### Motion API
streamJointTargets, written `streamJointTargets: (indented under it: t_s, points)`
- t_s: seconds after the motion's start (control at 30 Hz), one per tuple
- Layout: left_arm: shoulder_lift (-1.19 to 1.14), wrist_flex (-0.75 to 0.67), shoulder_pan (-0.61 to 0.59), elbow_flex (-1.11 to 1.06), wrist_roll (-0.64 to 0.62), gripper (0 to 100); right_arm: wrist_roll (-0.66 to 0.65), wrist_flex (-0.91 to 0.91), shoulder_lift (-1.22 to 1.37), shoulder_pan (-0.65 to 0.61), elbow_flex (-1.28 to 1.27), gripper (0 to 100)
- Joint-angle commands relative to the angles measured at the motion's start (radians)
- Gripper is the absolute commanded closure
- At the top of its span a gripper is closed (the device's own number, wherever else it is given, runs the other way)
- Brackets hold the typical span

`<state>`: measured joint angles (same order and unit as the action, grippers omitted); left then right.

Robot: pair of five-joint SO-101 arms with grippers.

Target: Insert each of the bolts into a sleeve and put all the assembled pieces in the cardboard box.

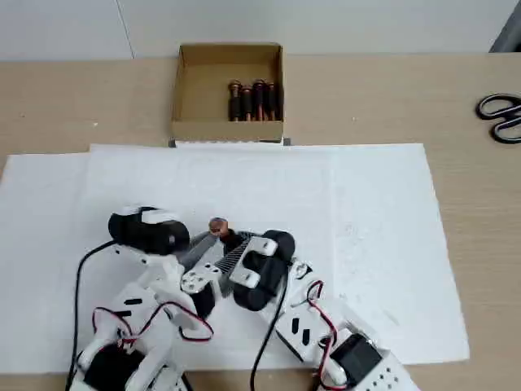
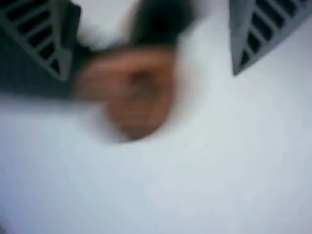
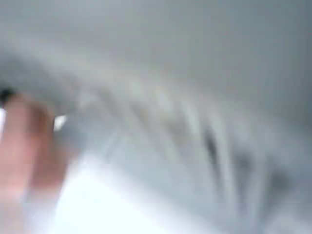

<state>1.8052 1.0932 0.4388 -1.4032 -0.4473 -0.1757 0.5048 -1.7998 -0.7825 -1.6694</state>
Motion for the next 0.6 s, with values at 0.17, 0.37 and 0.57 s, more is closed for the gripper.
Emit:
streamJointTargets:
  t_s: [0.17,0.37,0.57]
  points:
    - [0.009,0.034,-0.028,0.012,0.041,79,0.006,-0.036,-0.004,-0.002,-0.014,99.6]
    - [0.009,0.029,-0.029,0.048,0.038,79,0.011,0.016,-0.004,-0.002,-0.014,99.6]
    - [0.009,0.029,-0.051,0.134,0.04,81,0.012,0.03,-0.013,-0.002,-0.014,99.6]
